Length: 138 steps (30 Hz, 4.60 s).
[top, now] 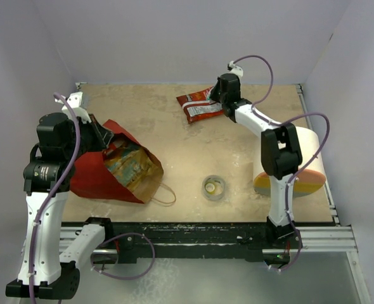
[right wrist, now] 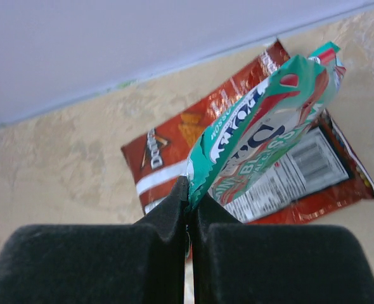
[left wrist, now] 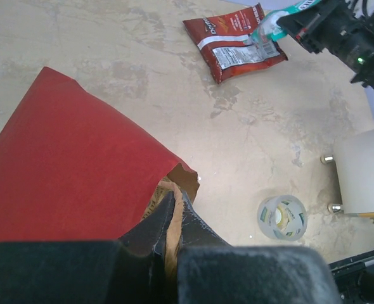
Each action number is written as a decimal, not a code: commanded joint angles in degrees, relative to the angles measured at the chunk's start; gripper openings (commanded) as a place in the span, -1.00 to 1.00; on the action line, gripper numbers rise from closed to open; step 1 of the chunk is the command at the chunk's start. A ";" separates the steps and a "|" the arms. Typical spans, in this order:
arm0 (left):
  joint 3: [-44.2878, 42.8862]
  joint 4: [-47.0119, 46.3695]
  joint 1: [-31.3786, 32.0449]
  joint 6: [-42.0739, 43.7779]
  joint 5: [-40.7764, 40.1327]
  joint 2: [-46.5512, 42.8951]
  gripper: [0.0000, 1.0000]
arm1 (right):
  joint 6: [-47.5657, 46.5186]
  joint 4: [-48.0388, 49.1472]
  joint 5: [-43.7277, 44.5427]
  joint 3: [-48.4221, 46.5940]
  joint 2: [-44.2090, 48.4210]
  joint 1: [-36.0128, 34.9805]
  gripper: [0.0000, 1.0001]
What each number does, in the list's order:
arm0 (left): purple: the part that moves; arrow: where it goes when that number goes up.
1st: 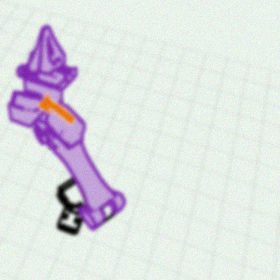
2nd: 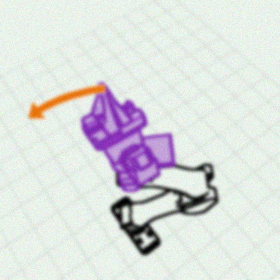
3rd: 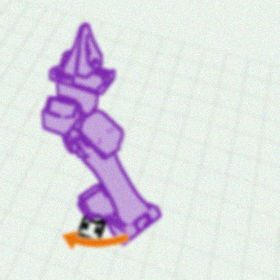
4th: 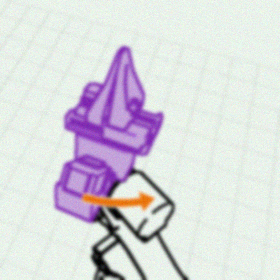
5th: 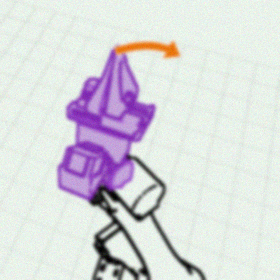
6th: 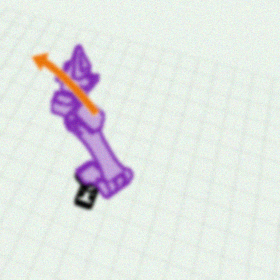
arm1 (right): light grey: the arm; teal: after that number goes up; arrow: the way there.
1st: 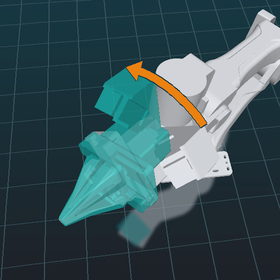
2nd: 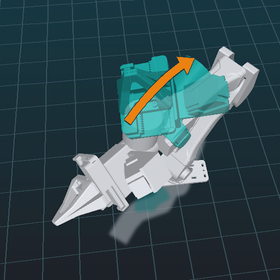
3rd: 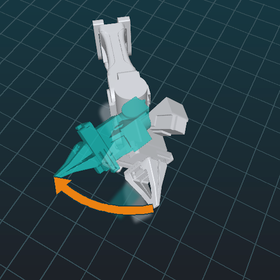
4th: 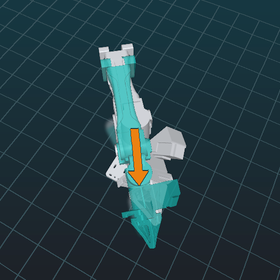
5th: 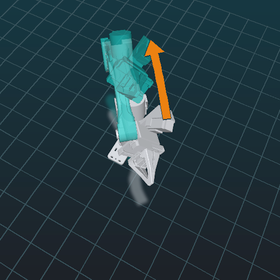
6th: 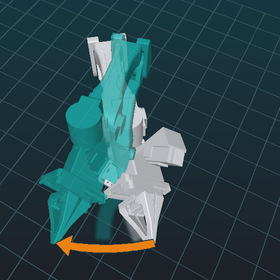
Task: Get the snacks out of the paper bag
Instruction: Place the snack at the center of the board, then take out the snack from the paper bag.
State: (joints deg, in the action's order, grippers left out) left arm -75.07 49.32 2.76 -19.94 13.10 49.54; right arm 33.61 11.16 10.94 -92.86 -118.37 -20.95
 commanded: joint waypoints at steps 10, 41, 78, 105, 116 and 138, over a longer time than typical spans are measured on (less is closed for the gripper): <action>-0.98 -4.92 0.05 -1.99 3.07 -0.98 -1.00 | 19.07 16.40 -4.99 -10.24 -9.09 4.19 -1.00; -1.11 -2.72 0.05 -2.35 2.40 -2.87 -1.00 | 1.32 4.33 -5.22 15.80 14.58 3.35 0.29; 13.22 -3.61 0.05 -2.01 8.61 -14.26 -1.00 | -6.44 44.26 -13.35 29.88 11.27 -40.47 0.61; 10.63 -4.81 0.05 -2.74 11.32 -14.22 -1.00 | -5.86 45.31 -4.75 16.27 -7.24 -37.76 1.00; 11.12 -4.46 0.05 -4.13 8.79 -12.97 -1.00 | -0.21 45.79 -8.05 22.67 -4.13 -38.63 0.25; 10.87 -5.63 0.05 -5.05 11.62 -10.89 -1.00 | 33.19 39.74 -1.56 28.01 -5.12 -42.14 0.77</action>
State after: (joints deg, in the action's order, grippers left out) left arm -61.71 46.74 2.76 -24.47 22.92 38.74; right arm 62.94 52.16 5.82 -65.43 -125.60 -62.63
